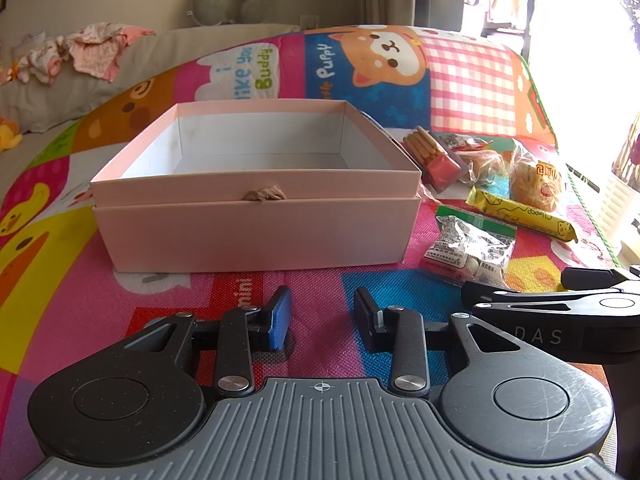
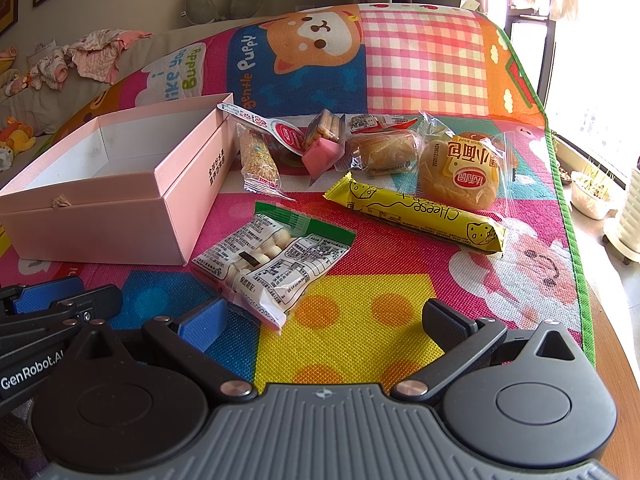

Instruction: Organize objects

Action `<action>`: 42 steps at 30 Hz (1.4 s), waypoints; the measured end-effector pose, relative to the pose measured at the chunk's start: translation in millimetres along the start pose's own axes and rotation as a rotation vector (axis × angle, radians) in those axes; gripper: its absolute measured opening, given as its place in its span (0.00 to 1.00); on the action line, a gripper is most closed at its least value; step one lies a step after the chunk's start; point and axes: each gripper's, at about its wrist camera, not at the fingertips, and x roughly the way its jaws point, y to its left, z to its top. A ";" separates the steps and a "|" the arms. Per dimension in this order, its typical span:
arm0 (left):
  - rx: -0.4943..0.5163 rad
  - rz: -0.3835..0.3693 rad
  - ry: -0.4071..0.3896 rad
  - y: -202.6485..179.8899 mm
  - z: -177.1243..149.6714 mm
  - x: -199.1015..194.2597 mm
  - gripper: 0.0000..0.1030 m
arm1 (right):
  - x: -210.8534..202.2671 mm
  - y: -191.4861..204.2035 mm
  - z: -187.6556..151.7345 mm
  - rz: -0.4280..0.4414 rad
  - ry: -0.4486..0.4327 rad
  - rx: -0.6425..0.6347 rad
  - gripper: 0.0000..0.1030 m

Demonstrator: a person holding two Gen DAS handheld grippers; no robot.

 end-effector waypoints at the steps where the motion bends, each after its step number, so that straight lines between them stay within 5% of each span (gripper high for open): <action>1: -0.001 -0.001 0.000 0.0 0.0 -0.1 0.37 | 0.0 0.0 0.0 0.000 0.000 0.000 1.00; 39: -0.022 -0.014 -0.002 2.4 -0.8 -0.5 0.37 | 0.5 -2.2 1.9 0.012 0.000 -0.001 1.00; 42: -0.018 -0.022 -0.001 4.0 -0.6 -0.8 0.37 | -1.4 -5.7 8.2 0.051 0.057 -0.018 1.00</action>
